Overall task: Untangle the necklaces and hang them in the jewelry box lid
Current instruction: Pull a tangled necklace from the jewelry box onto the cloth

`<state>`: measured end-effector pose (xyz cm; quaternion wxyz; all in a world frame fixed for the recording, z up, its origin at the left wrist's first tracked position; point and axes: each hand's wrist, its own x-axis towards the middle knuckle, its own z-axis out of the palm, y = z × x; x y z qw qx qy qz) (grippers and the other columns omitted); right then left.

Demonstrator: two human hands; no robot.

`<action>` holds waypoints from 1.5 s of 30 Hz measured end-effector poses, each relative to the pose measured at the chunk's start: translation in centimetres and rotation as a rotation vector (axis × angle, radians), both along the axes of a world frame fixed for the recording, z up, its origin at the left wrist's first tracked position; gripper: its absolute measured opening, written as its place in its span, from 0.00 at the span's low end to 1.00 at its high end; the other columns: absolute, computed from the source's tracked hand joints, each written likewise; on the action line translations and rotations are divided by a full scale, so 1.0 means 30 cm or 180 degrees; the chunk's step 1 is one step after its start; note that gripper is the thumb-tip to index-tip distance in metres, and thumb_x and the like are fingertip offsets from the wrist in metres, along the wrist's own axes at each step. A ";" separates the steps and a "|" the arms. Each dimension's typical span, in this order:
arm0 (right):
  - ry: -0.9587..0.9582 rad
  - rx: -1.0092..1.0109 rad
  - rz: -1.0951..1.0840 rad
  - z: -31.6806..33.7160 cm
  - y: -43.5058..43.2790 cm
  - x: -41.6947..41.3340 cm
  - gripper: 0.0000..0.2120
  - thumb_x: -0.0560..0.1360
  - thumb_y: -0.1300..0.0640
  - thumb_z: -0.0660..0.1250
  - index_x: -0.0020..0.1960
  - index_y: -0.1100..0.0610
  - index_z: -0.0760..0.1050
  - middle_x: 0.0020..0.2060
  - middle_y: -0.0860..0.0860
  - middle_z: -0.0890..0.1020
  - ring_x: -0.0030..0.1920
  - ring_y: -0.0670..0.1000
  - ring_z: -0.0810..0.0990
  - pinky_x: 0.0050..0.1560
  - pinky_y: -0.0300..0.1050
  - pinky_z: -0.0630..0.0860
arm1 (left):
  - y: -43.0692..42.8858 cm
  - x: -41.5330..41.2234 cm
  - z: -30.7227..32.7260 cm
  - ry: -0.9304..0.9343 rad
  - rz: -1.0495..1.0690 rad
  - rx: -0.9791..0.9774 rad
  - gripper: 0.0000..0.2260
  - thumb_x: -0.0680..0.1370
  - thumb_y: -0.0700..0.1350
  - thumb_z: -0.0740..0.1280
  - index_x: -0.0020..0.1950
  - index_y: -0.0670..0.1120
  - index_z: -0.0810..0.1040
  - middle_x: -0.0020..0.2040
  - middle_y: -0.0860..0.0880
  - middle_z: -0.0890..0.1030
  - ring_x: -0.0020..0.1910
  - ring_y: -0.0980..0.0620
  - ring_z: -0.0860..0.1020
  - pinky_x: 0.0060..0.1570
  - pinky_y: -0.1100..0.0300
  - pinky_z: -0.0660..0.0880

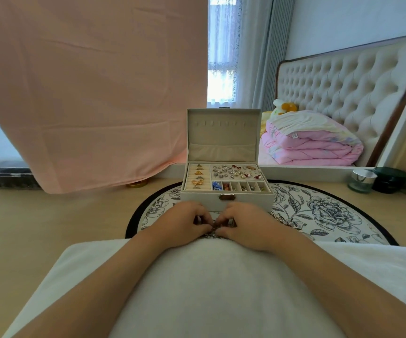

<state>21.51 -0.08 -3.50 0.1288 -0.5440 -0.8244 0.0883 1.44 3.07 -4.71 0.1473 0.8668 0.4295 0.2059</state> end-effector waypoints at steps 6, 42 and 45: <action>0.0252 0.0058 -0.0184 -0.005 -0.004 0.004 0.06 0.75 0.48 0.71 0.52 0.45 0.84 0.49 0.43 0.82 0.49 0.45 0.78 0.53 0.43 0.75 | 0.002 0.004 0.003 -0.0909 0.0128 -0.0572 0.05 0.80 0.44 0.69 0.46 0.54 0.79 0.41 0.55 0.84 0.41 0.62 0.80 0.45 0.66 0.74; -0.0605 0.0414 -0.0598 0.023 0.004 0.079 0.07 0.81 0.48 0.64 0.54 0.47 0.79 0.50 0.44 0.82 0.51 0.48 0.79 0.52 0.44 0.76 | 0.025 -0.023 -0.001 0.0786 0.0168 0.0790 0.09 0.82 0.47 0.63 0.59 0.53 0.82 0.56 0.54 0.79 0.56 0.52 0.77 0.49 0.60 0.73; -0.0849 0.0513 -0.0702 0.031 0.011 0.087 0.08 0.81 0.48 0.62 0.56 0.46 0.79 0.51 0.45 0.82 0.53 0.49 0.79 0.50 0.43 0.74 | 0.029 -0.033 -0.002 0.0761 0.0349 0.0838 0.13 0.81 0.43 0.64 0.62 0.55 0.80 0.59 0.55 0.79 0.57 0.51 0.78 0.50 0.58 0.75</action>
